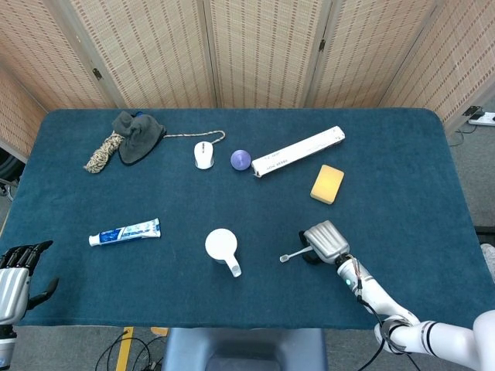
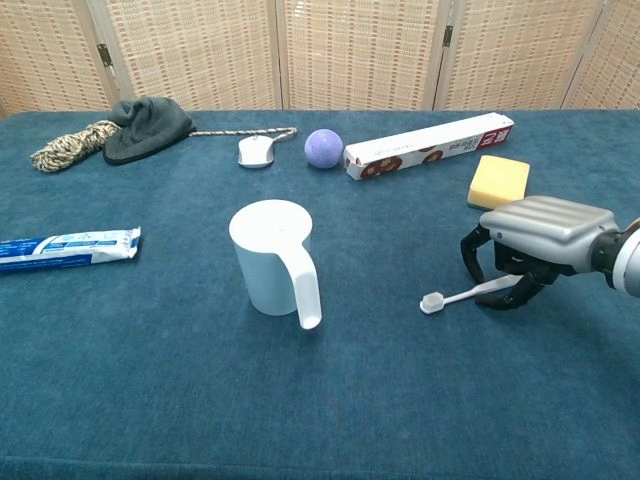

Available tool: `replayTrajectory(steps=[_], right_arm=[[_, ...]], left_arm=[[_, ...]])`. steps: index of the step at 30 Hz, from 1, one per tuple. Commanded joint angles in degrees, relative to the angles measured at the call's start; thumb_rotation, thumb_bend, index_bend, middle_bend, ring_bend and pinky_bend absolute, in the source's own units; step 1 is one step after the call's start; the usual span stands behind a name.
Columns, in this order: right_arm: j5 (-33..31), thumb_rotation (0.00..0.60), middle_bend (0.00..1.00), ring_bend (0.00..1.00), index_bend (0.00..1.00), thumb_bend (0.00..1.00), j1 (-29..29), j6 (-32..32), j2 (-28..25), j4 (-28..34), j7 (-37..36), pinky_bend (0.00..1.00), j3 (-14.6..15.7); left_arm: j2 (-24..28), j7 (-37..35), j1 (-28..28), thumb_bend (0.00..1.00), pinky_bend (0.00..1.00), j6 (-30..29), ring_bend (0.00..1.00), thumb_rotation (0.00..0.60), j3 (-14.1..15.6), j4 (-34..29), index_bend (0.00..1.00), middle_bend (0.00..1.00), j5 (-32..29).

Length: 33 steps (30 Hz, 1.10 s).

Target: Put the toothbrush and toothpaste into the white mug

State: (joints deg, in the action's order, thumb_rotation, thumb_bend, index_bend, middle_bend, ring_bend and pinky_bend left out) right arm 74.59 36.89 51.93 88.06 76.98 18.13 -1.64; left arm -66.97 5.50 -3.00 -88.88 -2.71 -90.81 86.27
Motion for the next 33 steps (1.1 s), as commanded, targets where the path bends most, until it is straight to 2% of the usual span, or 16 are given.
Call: replayTrajectory(steps=[1,17,25,33], right_arm=[[0.0,0.600,1.00,1.00,0.56,0.26,0.0,-0.2,0.1,-0.2,0.0,0.98,0.0],[0.6,0.600,1.00,1.00,0.62,0.36,-0.1,-0.2,0.1,-0.4,-1.2,0.98,-0.5],[3.8,0.600,1.00,1.00,0.62,0.41,-0.4,3.0,-1.3,2.0,-6.6,0.98,-2.0],[9.9,0.600,1.00,1.00,0.64,0.43,0.5,8.9,-3.8,6.9,-12.5,0.98,-5.0]], left_arm=[[0.0,-0.1,0.0,0.35,0.21,0.0,0.24,0.600,0.0,0.0,0.22,0.30,0.0],[-0.1,-0.4,0.1,0.35,0.21,0.0,0.24,0.600,-0.1,0.3,0.22,0.30,-0.2],[0.1,-0.7,0.2,0.35,0.21,-0.1,0.24,0.600,-0.2,0.1,0.22,0.30,-0.1],[0.5,-0.6,0.3,0.35,0.21,-0.5,0.24,0.600,-0.2,-0.4,0.22,0.30,0.1]])
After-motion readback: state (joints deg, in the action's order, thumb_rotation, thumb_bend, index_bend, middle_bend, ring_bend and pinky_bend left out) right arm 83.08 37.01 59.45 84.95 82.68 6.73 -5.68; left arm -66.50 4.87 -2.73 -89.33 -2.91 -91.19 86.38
